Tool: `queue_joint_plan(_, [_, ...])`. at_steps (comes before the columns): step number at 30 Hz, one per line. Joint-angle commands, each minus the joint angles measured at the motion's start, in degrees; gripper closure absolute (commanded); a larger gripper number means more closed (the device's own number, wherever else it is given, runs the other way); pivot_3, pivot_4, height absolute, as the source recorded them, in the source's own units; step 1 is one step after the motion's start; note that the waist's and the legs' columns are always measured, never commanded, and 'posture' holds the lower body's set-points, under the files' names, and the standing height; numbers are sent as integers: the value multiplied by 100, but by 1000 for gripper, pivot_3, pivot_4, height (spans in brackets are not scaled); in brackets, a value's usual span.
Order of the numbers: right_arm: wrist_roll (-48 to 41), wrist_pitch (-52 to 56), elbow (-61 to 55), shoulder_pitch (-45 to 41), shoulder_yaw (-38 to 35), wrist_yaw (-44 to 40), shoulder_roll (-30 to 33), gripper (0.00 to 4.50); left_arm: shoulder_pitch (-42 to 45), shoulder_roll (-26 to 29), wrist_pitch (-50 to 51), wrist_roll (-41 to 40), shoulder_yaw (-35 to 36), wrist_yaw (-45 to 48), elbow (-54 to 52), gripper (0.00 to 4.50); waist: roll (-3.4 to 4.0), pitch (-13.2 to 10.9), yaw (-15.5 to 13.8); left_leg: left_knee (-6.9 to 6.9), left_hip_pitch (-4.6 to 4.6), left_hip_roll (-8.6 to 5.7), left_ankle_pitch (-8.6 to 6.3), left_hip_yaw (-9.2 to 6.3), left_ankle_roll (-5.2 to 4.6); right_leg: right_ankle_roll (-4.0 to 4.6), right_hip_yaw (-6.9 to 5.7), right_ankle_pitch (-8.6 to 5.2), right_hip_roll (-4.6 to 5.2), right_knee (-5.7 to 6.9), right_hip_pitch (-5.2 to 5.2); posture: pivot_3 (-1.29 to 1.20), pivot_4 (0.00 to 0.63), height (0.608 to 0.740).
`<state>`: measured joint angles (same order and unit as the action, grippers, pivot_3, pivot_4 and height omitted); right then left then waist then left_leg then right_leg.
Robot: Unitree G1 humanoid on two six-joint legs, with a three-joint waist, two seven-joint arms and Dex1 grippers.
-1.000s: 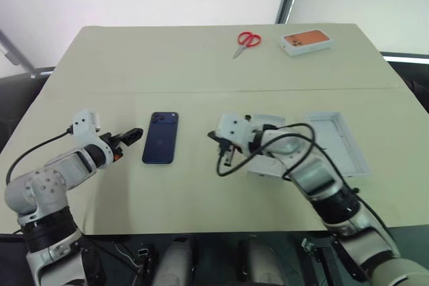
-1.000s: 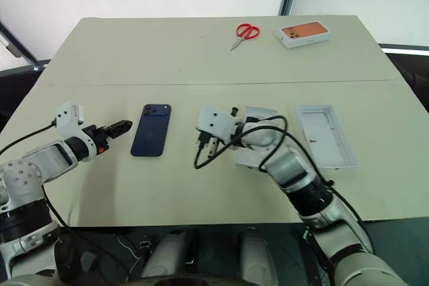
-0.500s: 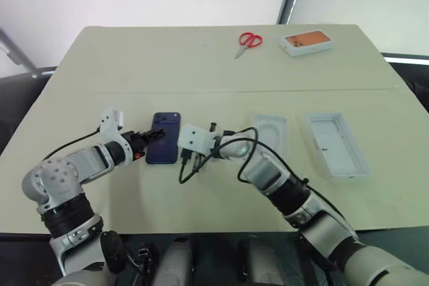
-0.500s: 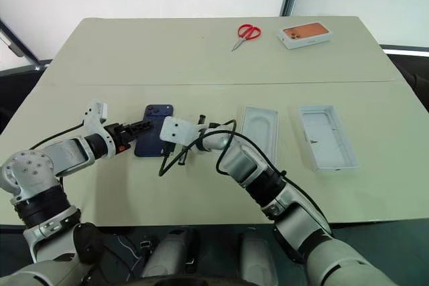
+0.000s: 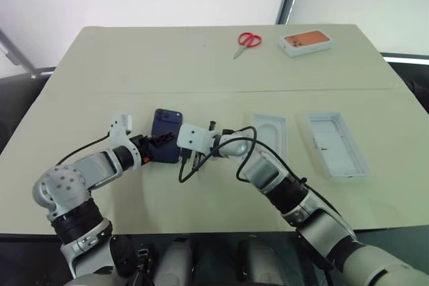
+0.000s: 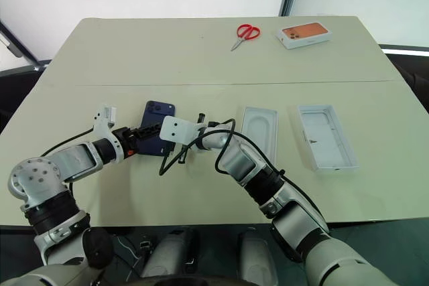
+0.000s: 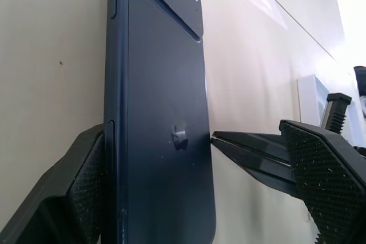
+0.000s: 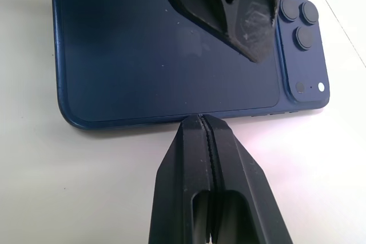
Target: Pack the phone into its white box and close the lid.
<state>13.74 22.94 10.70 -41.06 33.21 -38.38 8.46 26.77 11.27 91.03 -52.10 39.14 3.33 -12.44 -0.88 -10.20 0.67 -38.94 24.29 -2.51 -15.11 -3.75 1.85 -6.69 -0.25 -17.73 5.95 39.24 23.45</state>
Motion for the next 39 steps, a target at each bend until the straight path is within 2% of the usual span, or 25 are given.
queue_joint_plan(1, [33,-63,-213,-21,-115,-8,23,4500,28,59,147,-152,-5,-21,153,12,0,0,-1,0,0,0,0,0,0,0,0,0,0,0,0,0,150,697])
queue_joint_plan(4, [48,-36,-266,7,-152,-5,75,4500,71,111,147,-175,80,-27,238,743,0,0,6,0,0,0,0,0,0,0,0,0,0,0,1,0,150,697])
queue_joint_plan(10, [60,117,-649,87,-353,-19,359,4500,144,141,147,-244,204,-85,275,3614,-3,-2,7,1,6,2,0,0,2,0,0,0,-1,0,8,0,150,697])
queue_joint_plan(11, [60,157,-747,104,-395,-32,420,4500,146,138,147,-259,216,-99,276,3872,-3,-2,6,1,6,4,0,0,3,0,0,0,-2,0,8,0,150,697])
queue_joint_plan(16, [-77,410,-1360,174,-672,-202,700,4500,183,43,147,-424,420,-210,350,3872,-4,-2,24,7,6,8,-1,2,7,0,1,0,-5,0,14,0,150,697])
queue_joint_plan(18, [-192,565,-1675,203,-828,-335,841,4500,191,0,147,-502,468,-232,364,4373,-4,-2,21,9,7,11,-1,2,8,0,1,0,-6,0,16,0,150,697])
queue_joint_plan(19, [-263,648,-1842,218,-928,-414,943,4500,198,-21,147,-553,478,-253,358,4470,-4,-2,28,8,6,11,-1,3,8,0,1,0,-6,0,14,0,150,697])
queue_joint_plan(24, [-726,969,-2614,415,-1557,-926,1688,4500,361,-233,147,-970,632,-388,307,4470,-8,-4,-16,7,8,9,-1,4,8,0,1,0,-4,-2,13,0,150,697])
queue_joint_plan(30, [-1043,1054,-2979,718,-1926,-1281,2469,4500,383,-526,147,-1554,546,-655,190,4470,-12,-7,-9,6,10,8,-2,3,7,0,1,0,-3,-7,10,0,150,697])
queue_joint_plan(34, [-1423,1014,-3196,1479,-2507,-1826,3453,4500,469,-1413,147,-2114,-85,-1034,104,4470,-25,-15,-91,7,11,7,-4,3,3,-1,0,0,0,-15,3,0,150,697])
queue_joint_plan(39, [-1501,937,-3177,1913,-2661,-1821,3871,4500,569,-2111,81,-2276,-696,-1452,329,4470,-28,-17,-116,-6,11,4,-7,12,-3,0,3,0,4,-17,-1,0,150,697])
